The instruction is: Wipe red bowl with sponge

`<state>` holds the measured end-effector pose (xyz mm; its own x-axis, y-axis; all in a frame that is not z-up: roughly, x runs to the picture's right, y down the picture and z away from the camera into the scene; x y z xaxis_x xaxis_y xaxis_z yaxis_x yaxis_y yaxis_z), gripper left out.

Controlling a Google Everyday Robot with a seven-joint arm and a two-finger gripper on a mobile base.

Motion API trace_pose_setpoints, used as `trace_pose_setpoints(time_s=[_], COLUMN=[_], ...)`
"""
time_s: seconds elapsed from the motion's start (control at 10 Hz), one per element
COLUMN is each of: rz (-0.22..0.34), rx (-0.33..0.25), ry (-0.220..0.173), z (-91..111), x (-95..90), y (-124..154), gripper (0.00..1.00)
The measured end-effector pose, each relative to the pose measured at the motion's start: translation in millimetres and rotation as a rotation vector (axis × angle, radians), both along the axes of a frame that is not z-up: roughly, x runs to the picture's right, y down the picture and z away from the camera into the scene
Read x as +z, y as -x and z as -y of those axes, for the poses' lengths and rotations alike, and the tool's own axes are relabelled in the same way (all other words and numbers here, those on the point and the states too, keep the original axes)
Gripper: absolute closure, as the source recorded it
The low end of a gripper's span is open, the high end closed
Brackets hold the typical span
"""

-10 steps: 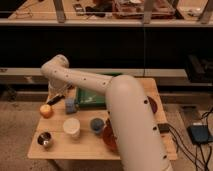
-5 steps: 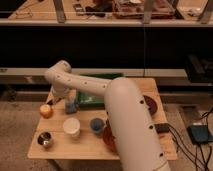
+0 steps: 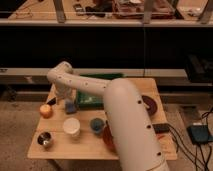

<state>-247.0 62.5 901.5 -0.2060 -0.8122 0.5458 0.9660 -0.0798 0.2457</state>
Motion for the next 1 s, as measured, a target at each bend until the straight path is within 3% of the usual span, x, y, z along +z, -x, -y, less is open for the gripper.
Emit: trace_pose_setpoints(time_s=[1.0], rz=[-0.048], rx=[-0.033], ry=[-0.013], z=[-3.1], x=[18.2], y=[-24.5], gripper=[0.41])
